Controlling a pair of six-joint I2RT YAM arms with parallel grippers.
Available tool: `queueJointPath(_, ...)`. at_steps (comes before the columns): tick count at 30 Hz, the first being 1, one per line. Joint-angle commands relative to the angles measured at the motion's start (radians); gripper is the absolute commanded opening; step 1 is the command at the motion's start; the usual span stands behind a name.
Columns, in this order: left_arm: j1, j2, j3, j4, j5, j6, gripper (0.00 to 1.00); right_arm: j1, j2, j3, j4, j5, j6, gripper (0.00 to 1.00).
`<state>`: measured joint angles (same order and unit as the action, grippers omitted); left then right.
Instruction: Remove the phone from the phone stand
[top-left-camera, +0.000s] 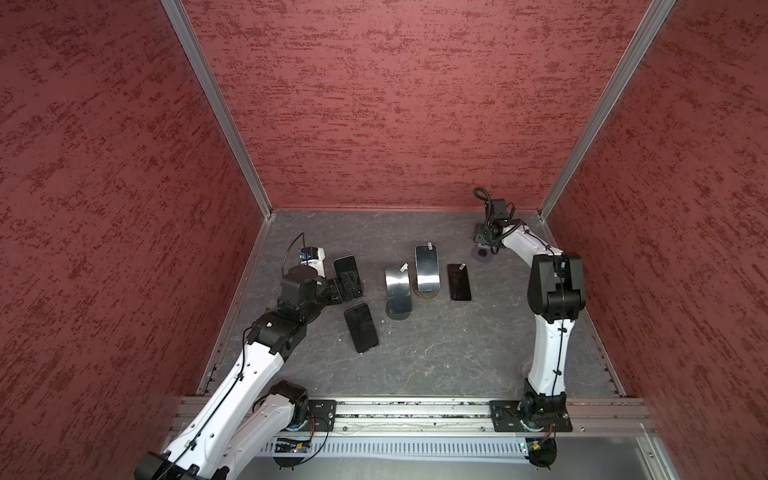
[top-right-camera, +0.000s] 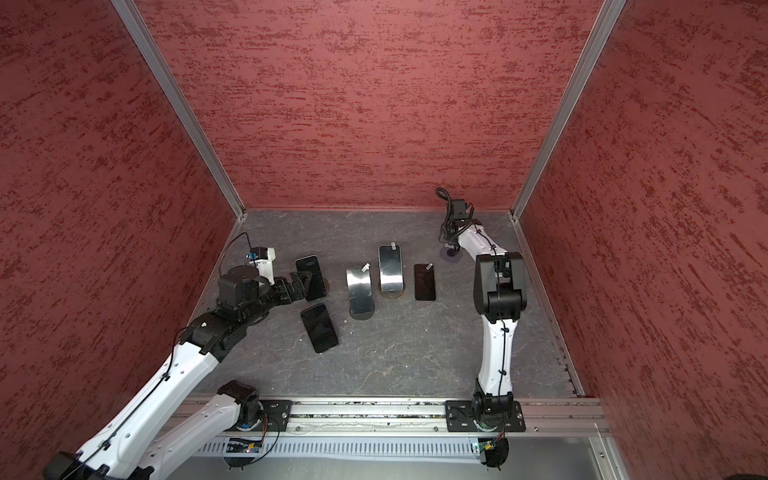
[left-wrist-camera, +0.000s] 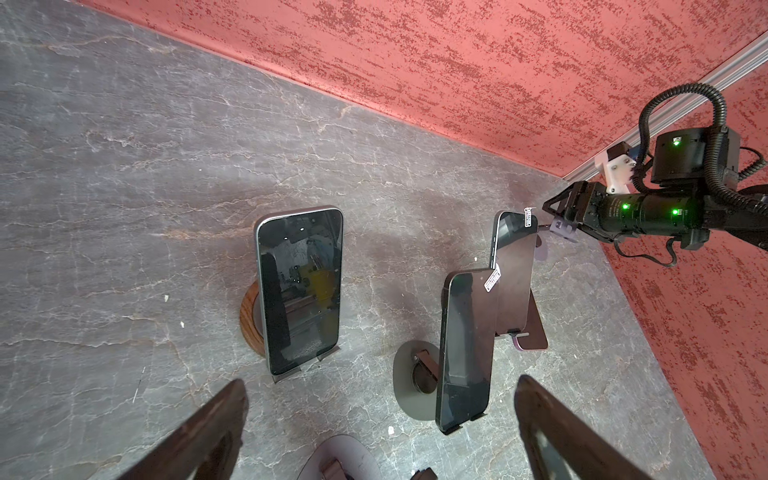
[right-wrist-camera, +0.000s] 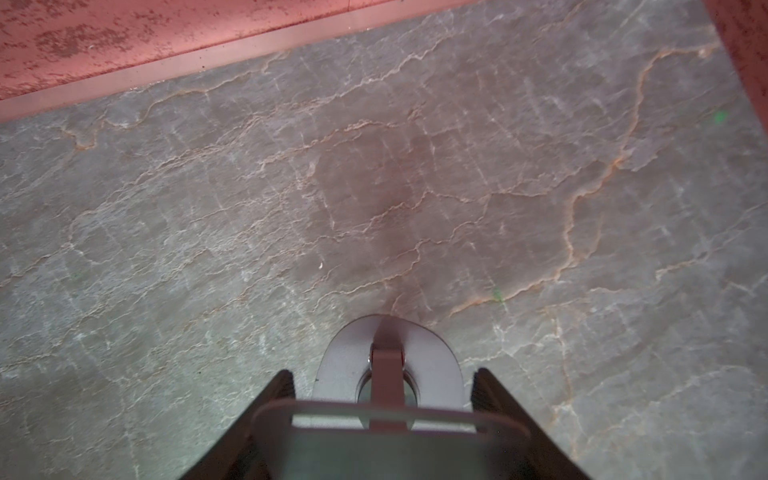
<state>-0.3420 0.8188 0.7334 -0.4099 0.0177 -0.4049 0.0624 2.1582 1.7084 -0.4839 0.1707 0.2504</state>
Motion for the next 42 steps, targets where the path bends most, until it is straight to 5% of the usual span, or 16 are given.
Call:
queueJointPath(1, 0.006, 0.003, 0.03, 0.008, -0.013, 0.021, 0.99, -0.006, -0.007, 0.016, 0.008, -0.02, 0.006, 0.75)
queueJointPath(10, 0.006, 0.002, 0.026, 0.006, -0.006, 0.023, 0.99, -0.005, -0.082, 0.001, 0.005, -0.022, 0.005, 0.99)
queueJointPath(28, 0.005, 0.013, 0.024, 0.018, 0.023, 0.018, 0.99, 0.023, -0.368, -0.221, 0.061, -0.036, 0.028, 0.99)
queueJointPath(42, -0.021, 0.003, 0.03, -0.009, -0.002, -0.001, 0.99, 0.201, -0.604, -0.468, 0.13, -0.042, 0.006, 0.99)
